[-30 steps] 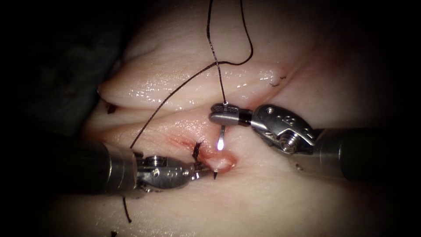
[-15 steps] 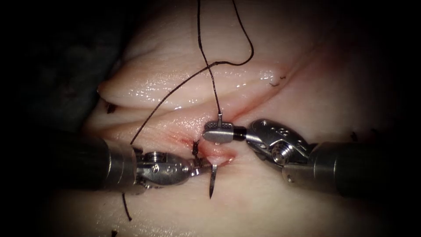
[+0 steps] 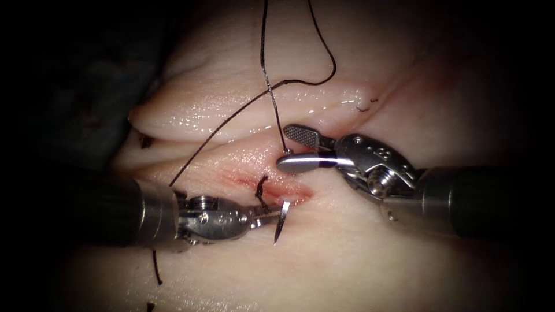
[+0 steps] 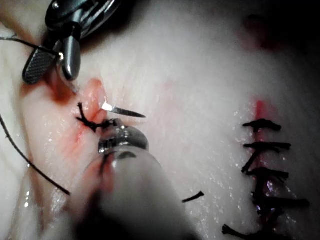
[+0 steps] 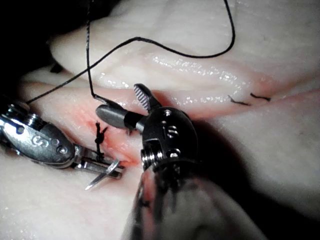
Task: Wound Closure
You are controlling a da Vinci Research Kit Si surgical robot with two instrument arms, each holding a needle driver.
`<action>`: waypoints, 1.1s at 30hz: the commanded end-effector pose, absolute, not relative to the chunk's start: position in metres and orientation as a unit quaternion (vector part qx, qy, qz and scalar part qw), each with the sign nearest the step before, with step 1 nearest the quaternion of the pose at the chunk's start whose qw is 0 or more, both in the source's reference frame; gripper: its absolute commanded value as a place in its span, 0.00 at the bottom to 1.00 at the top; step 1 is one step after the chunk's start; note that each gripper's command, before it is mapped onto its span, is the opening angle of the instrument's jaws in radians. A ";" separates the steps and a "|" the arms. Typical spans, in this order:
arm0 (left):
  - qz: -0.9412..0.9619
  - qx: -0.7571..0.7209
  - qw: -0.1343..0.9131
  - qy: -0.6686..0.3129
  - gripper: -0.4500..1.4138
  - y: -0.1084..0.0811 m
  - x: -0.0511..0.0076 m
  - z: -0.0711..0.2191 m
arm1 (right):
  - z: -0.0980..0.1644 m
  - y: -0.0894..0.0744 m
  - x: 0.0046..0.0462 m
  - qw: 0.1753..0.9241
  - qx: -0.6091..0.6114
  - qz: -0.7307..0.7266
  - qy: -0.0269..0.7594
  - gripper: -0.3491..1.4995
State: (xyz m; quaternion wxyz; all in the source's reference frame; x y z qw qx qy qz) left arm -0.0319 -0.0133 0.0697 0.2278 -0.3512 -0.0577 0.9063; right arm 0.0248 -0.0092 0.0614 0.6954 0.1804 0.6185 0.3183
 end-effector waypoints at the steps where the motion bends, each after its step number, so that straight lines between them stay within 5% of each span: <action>1: 0.906 -0.351 0.228 -0.059 0.33 -0.014 -0.0324 0.070 | 0.061 -0.010 0.0257 0.702 0.183 0.311 0.614 0.88; 7: 0.906 -0.351 0.228 -0.059 0.33 -0.014 -0.0324 0.070 | 0.062 -0.010 0.0261 0.721 0.184 0.297 0.598 0.72; 10: 0.906 -0.351 0.228 -0.060 0.33 -0.014 -0.0324 0.070 | 0.062 -0.011 0.0261 0.727 0.185 0.292 0.593 0.33; 11: 0.906 -0.351 0.228 -0.060 0.33 -0.014 -0.0324 0.070 | 0.062 -0.011 0.0259 0.728 0.185 0.290 0.592 0.00; 31: 0.906 -0.350 0.228 -0.066 0.33 -0.013 -0.0322 0.069 | 0.062 -0.016 0.0259 0.641 0.322 0.378 0.585 0.00; 32: 0.909 -0.355 0.212 -0.057 0.33 -0.013 -0.0321 0.069 | 0.062 -0.015 0.0252 0.628 0.324 0.381 0.596 0.25; 33: 0.908 -0.362 0.203 -0.057 0.33 -0.013 -0.0321 0.068 | 0.062 -0.015 0.0246 0.622 0.319 0.385 0.603 0.39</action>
